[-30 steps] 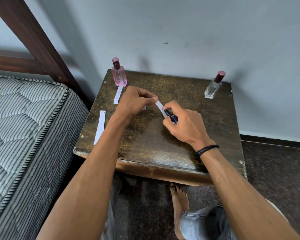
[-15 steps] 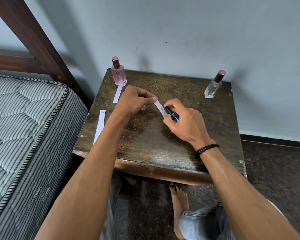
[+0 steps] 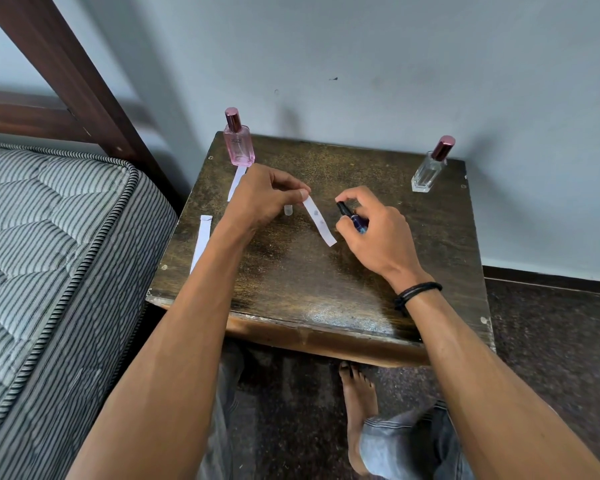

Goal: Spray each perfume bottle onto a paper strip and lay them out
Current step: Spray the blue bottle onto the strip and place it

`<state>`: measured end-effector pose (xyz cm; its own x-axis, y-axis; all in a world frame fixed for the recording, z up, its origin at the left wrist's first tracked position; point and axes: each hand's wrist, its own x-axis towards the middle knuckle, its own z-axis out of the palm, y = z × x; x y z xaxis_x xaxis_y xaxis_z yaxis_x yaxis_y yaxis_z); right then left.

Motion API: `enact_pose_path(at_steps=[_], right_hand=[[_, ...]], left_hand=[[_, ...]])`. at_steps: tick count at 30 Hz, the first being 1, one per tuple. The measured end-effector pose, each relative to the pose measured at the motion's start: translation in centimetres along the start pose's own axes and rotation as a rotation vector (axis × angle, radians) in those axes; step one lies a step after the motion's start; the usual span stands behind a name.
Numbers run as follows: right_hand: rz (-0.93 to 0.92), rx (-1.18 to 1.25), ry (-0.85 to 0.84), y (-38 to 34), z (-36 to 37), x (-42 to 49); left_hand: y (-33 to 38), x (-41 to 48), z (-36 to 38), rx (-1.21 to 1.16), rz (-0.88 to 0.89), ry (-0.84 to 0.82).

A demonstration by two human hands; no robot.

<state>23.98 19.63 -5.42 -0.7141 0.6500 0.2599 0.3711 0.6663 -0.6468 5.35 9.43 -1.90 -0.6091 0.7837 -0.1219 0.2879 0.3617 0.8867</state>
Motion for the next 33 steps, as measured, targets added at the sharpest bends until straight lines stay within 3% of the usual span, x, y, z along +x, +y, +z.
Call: enact_pose_path(at_steps=[11, 22, 33], right_hand=[[0.018, 0.007, -0.014, 0.11, 0.2, 0.08], [0.013, -0.025, -0.024, 0.07, 0.3, 0.14], [0.019, -0.021, -0.031, -0.04, 0.25, 0.16]], left_hand=[[-0.16, 0.19, 0.21, 0.187, 0.039, -0.004], [-0.09, 0.17, 0.49, 0.206, 0.039, 0.012], [0.3, 0.24, 0.42, 0.234, 0.198, 0.103]])
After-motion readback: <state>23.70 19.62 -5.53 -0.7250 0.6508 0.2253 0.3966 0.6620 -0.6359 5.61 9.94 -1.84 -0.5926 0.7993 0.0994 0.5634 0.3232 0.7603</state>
